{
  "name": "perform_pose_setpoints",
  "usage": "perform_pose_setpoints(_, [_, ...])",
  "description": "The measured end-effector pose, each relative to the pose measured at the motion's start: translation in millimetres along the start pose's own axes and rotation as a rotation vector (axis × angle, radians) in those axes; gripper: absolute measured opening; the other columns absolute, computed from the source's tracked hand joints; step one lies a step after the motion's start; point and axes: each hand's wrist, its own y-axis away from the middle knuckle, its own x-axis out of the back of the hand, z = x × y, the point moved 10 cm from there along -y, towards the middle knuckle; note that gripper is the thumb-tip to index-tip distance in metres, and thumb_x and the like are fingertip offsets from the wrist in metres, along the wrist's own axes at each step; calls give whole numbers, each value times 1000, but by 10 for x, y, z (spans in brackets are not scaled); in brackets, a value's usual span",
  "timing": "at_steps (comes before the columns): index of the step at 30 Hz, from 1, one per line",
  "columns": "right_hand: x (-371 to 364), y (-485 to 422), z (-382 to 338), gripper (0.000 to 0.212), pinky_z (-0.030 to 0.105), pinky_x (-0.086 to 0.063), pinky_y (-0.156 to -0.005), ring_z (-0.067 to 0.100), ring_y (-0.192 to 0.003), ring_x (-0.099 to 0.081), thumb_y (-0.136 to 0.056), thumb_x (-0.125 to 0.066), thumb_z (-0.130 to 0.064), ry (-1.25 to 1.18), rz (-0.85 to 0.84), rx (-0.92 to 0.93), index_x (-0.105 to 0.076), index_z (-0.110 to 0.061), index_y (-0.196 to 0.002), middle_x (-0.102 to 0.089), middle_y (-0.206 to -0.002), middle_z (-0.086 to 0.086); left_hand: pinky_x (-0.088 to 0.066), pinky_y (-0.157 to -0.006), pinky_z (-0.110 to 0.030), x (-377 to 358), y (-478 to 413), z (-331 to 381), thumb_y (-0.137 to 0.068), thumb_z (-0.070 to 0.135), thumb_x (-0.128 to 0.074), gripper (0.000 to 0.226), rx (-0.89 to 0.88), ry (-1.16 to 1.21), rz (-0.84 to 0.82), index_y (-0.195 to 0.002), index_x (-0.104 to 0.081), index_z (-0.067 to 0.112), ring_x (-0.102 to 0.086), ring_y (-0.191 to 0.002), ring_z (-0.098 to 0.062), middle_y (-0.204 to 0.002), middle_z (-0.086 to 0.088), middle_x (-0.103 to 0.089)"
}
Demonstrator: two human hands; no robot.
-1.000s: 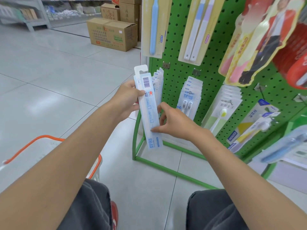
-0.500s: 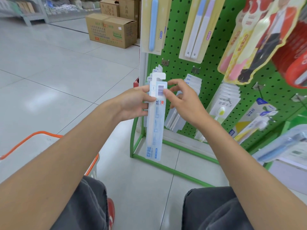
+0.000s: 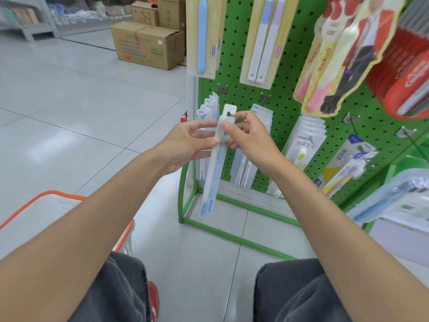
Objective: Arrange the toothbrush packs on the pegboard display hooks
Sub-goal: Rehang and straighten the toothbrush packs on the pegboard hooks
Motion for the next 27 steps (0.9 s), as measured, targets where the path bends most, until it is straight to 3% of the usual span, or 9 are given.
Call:
perform_pose_setpoints(2, [-63,11,3,32,21,-53,-77,10,-85,-65,-96,-58,-39,3,-46,-19,-45,-21,-119,-63,-107,4,-58,-77,-25,6,24,51,-80,11,-78,38,-60,-150,44,-112,-67,26,-69,-101,-17,-113,-6,-69])
perform_pose_setpoints(5, [-141,11,42,29,33,-50,-88,13,-86,-60,-100,-51,-34,51,-107,-45,-46,-18,-124,-59,-105,2,-54,-70,-16,-67,48,71,-73,15,-84,45,-119,-299,50,-111,-65,30,-69,-92,-9,-105,-1,-67])
perform_pose_setpoints(7, [-121,-3,51,26,29,-46,-91,9,-100,-57,-102,-42,-21,52,-97,-45,-51,-18,-126,-59,-113,-3,-52,-68,-12,-97,47,54,-73,17,-85,53,-119,-335,55,-118,-60,31,-69,-84,-1,-102,3,-67])
perform_pose_setpoints(9, [-90,-6,19,26,18,-42,-86,6,-103,-54,-102,-39,-13,77,-83,-19,-55,-18,-123,-59,-114,-5,-49,-64,-8,-101,37,38,-75,17,-83,58,-114,-355,62,-126,-56,28,-68,-75,4,-91,8,-69])
perform_pose_setpoints(12, [-45,-30,-22,17,22,-44,-78,6,-87,-55,-100,-47,-14,152,-47,42,-59,-19,-110,-63,-101,-4,-49,-66,-16,-126,19,15,-82,18,-79,46,-136,-400,47,-124,-62,21,-66,-66,0,-72,5,-73])
perform_pose_setpoints(15, [105,-77,-59,6,23,-46,-72,7,-76,-55,-97,-55,-21,193,74,91,-60,-23,-95,-65,-91,-4,-57,-77,-39,-101,-35,-44,-82,24,-79,31,-157,-492,95,-111,-70,24,-67,-73,-11,-82,-7,-74])
perform_pose_setpoints(16, [166,-91,-83,7,23,-46,-70,6,-74,-55,-97,-57,-23,220,119,107,-62,-22,-92,-65,-87,-4,-57,-82,-41,-85,-48,-65,-81,26,-80,31,-153,-522,119,-110,-70,25,-69,-79,-14,-85,-5,-75])
perform_pose_setpoints(25, [323,-320,-443,16,21,-49,-65,8,-69,-60,-95,-61,-21,527,256,194,-72,-12,-88,-68,-75,-2,-51,-91,-33,-2,-182,11,-75,40,-82,61,-146,-563,193,-130,-58,25,-62,-98,-12,-114,7,-64])
perform_pose_setpoints(27, [282,-400,-458,16,22,-49,-65,11,-70,-62,-95,-61,-19,572,259,200,-72,-10,-88,-67,-74,-1,-52,-93,-37,85,-242,-13,-82,33,-78,53,-118,-511,238,-129,-54,24,-63,-104,-17,-112,6,-63])
